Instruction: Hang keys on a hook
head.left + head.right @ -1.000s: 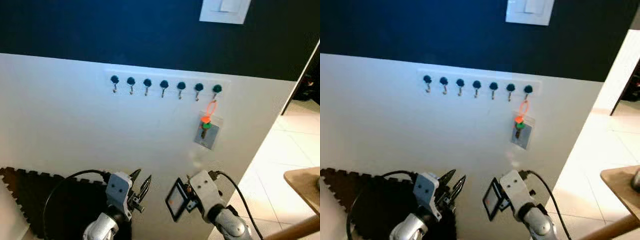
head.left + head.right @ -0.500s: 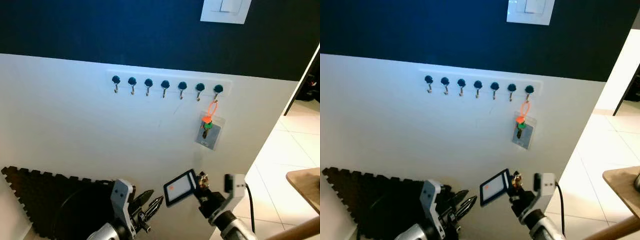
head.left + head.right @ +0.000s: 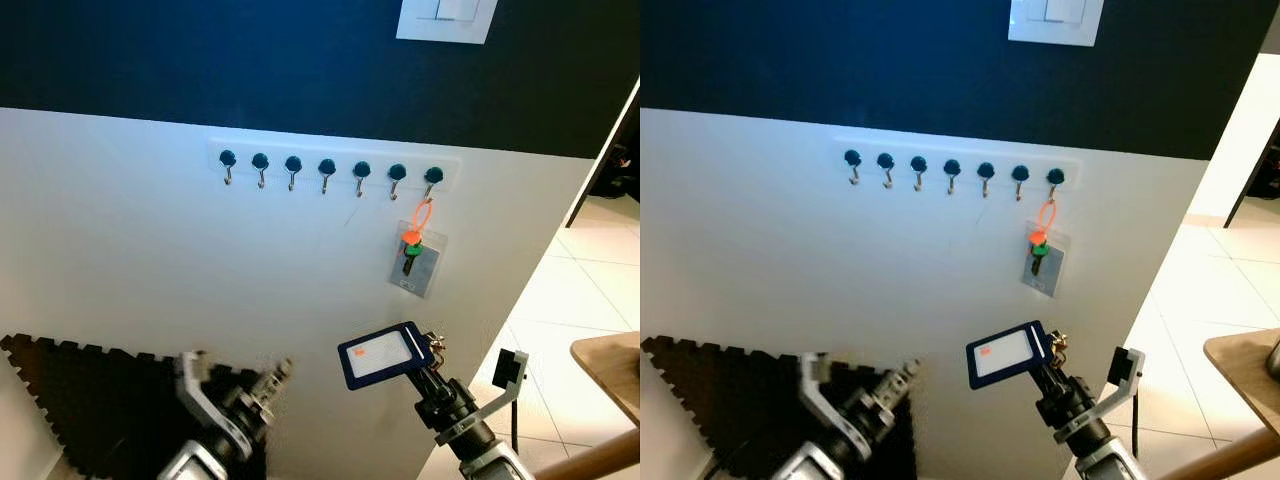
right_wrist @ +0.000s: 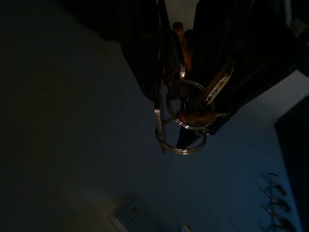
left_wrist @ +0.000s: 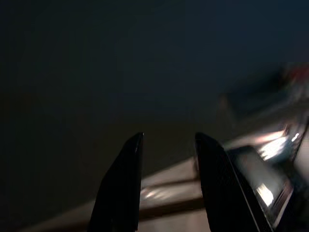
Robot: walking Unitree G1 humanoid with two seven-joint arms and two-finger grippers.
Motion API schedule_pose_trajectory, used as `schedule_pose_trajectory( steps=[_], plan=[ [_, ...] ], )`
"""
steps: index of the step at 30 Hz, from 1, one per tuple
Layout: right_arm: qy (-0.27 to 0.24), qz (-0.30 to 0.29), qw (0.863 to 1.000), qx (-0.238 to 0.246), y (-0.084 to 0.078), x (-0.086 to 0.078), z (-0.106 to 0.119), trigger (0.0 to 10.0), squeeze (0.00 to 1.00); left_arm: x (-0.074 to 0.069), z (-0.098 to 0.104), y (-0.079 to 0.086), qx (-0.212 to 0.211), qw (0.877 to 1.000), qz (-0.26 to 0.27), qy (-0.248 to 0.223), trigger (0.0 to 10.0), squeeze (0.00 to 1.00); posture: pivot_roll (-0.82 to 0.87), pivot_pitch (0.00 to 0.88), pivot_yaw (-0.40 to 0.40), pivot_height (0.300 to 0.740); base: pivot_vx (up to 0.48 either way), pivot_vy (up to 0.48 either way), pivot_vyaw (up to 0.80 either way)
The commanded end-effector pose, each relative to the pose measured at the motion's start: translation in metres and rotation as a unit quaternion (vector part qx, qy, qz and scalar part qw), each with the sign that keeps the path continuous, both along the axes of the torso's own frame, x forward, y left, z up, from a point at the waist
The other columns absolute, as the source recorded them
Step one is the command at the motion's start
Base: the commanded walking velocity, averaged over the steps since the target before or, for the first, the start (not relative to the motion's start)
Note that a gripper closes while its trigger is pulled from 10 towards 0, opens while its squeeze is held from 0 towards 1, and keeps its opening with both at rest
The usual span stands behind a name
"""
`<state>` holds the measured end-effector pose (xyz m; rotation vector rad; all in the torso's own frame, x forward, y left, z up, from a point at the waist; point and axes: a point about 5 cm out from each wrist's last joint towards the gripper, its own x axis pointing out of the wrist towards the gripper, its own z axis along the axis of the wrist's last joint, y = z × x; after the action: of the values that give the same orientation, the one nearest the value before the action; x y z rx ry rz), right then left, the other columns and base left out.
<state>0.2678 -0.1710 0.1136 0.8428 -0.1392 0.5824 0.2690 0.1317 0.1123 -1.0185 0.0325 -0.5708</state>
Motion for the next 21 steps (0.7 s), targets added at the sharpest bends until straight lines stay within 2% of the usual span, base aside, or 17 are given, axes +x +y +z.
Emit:
schedule_pose_trajectory(
  steps=[1,4,7,8,9,10,11,12,14,15,16,17,18,21],
  plan=[
    [-0.007,-0.003,1.0,0.001,-0.004,-0.002,0.002,10.0,0.0,-0.002,0.0,-0.004,-0.036,0.999,-0.009,0.013,10.0,0.0,0.05,0.093,-0.051,0.74,0.0,0.0,0.0],
    [-0.008,-0.002,1.0,0.007,-0.004,-0.002,0.003,10.0,0.0,-0.003,0.002,-0.006,-0.046,0.999,-0.026,0.015,10.0,0.0,0.05,0.094,-0.049,0.74,0.0,0.0,0.0],
    [-0.013,0.001,1.0,0.016,-0.004,-0.001,0.006,10.0,0.0,-0.01,0.006,-0.014,-0.06,0.996,-0.064,0.018,10.0,0.0,0.05,0.093,-0.048,0.74,0.0,0.0,0.0],
    [-0.014,0.002,1.0,0.018,-0.003,-0.001,0.007,10.0,0.0,-0.012,0.007,-0.016,-0.063,0.995,-0.074,0.02,10.0,0.04,0.05,0.093,-0.048,0.74,0.0,0.0,0.0],
    [-0.016,0.004,1.0,0.022,-0.003,-0.001,0.008,10.0,0.0,-0.013,0.007,-0.018,-0.063,0.994,-0.084,0.023,10.0,0.46,0.05,0.094,-0.048,0.74,0.0,0.0,0.0],
    [-0.016,0.004,1.0,0.022,-0.003,-0.001,0.008,10.0,0.0,-0.013,0.007,-0.018,-0.063,0.994,-0.084,0.023,10.0,0.46,0.05,0.094,-0.048,0.74,0.0,0.0,0.0],
    [-0.017,0.007,1.0,0.025,-0.002,-0.001,0.009,10.0,0.0,-0.015,0.007,-0.02,-0.06,0.994,-0.092,0.025,10.0,0.77,0.05,0.094,-0.048,0.74,0.0,0.0,0.0],
    [-0.019,0.012,0.999,0.031,-0.001,-0.001,0.011,10.0,0.0,-0.017,0.005,-0.022,-0.049,0.993,-0.105,0.028,10.0,1.0,0.05,0.093,-0.048,0.74,0.0,0.0,0.0],
    [-0.021,0.015,0.999,0.034,0.0,-0.001,0.012,10.0,0.0,-0.018,0.004,-0.024,-0.041,0.992,-0.114,0.03,10.0,1.0,0.05,0.093,-0.048,0.74,0.0,0.0,0.0],
    [-0.025,0.028,0.999,0.036,0.002,-0.002,0.014,10.0,0.0,-0.018,0.002,-0.026,-0.04,0.992,-0.115,0.038,10.0,0.19,0.05,0.093,-0.048,0.74,0.0,0.0,0.0],
    [-0.025,0.028,0.999,0.036,0.002,-0.002,0.014,10.0,0.0,-0.018,0.002,-0.026,-0.04,0.992,-0.115,0.038,10.0,0.19,0.05,0.093,-0.048,0.74,0.0,0.0,0.0],
    [-0.025,0.032,0.999,0.035,0.003,-0.003,0.014,10.0,0.0,-0.018,0.002,-0.026,-0.047,0.991,-0.116,0.042,10.0,0.03,0.05,0.093,-0.048,0.74,0.0,0.0,0.0],
    [-0.026,0.036,0.998,0.037,0.003,-0.003,0.014,10.0,0.0,-0.018,0.003,-0.026,-0.052,0.99,-0.12,0.044,10.0,0.0,0.05,0.093,-0.048,0.74,0.0,0.0,0.0],
    [-0.025,0.043,0.998,0.038,0.005,-0.004,0.014,10.0,0.0,-0.018,0.004,-0.026,-0.054,0.989,-0.127,0.045,10.0,0.0,0.05,0.092,-0.047,0.74,0.0,0.0,0.0]
  ],
)
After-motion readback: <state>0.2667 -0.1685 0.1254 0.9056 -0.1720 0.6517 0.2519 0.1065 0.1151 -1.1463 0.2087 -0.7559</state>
